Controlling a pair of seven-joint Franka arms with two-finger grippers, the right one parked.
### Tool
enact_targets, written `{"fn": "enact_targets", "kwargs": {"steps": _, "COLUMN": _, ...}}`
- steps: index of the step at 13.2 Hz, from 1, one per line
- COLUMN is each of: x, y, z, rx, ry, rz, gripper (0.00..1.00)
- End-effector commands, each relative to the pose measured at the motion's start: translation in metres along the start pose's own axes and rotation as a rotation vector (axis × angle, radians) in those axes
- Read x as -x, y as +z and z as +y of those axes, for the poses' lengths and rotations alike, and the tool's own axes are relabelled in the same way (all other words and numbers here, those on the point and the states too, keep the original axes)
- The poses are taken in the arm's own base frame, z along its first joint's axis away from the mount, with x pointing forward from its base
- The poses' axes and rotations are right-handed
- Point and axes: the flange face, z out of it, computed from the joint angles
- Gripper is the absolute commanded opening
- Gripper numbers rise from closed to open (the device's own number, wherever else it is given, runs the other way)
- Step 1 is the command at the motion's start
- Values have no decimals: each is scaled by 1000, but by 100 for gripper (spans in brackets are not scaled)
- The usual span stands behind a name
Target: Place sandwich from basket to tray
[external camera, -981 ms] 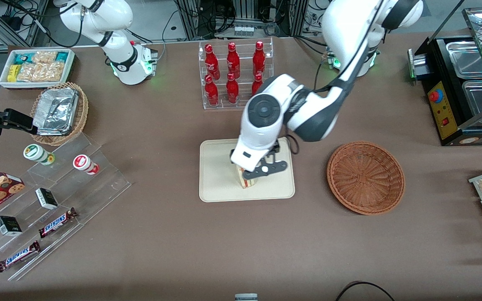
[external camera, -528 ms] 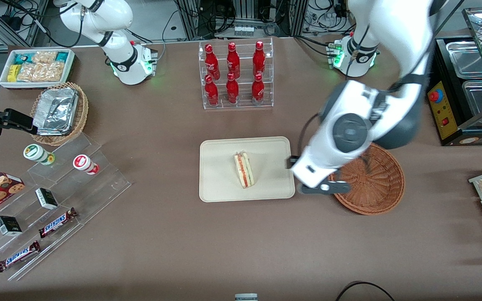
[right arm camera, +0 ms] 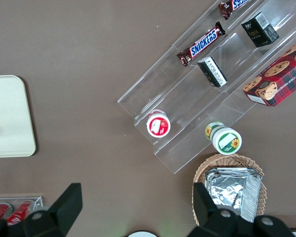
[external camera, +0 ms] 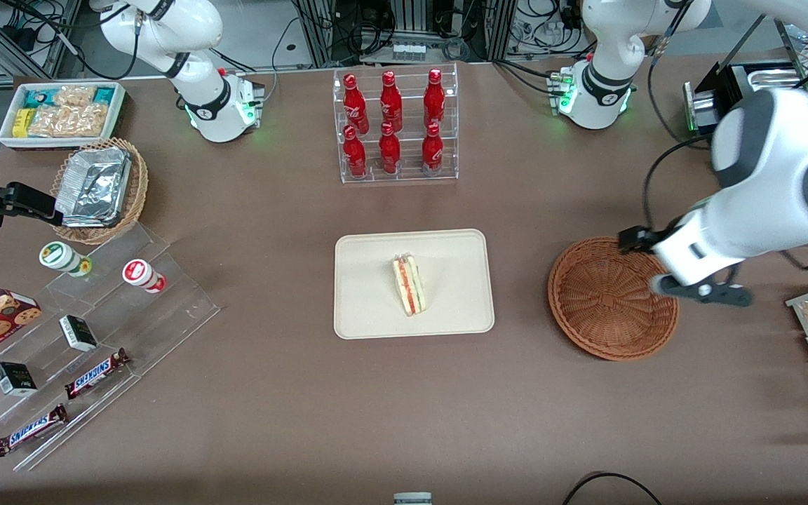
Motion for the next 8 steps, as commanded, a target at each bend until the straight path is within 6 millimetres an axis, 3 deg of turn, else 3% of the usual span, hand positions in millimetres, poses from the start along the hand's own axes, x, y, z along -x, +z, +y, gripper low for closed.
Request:
{"fn": "enact_targets", "kwargs": {"steps": 1, "x": 27, "y": -24, "z": -4, "rx": -15, "ry": 16, "rz": 30, "gripper": 100}}
{"fn": "enact_targets", "kwargs": {"steps": 4, "x": 54, "y": -51, "z": -27, "rx": -17, "ry": 30, "rz": 41, "gripper": 100}}
{"fn": "enact_targets", "kwargs": {"steps": 8, "x": 73, "y": -73, "z": -29, "rx": -63, "ry": 32, "rz": 56, "gripper": 100}}
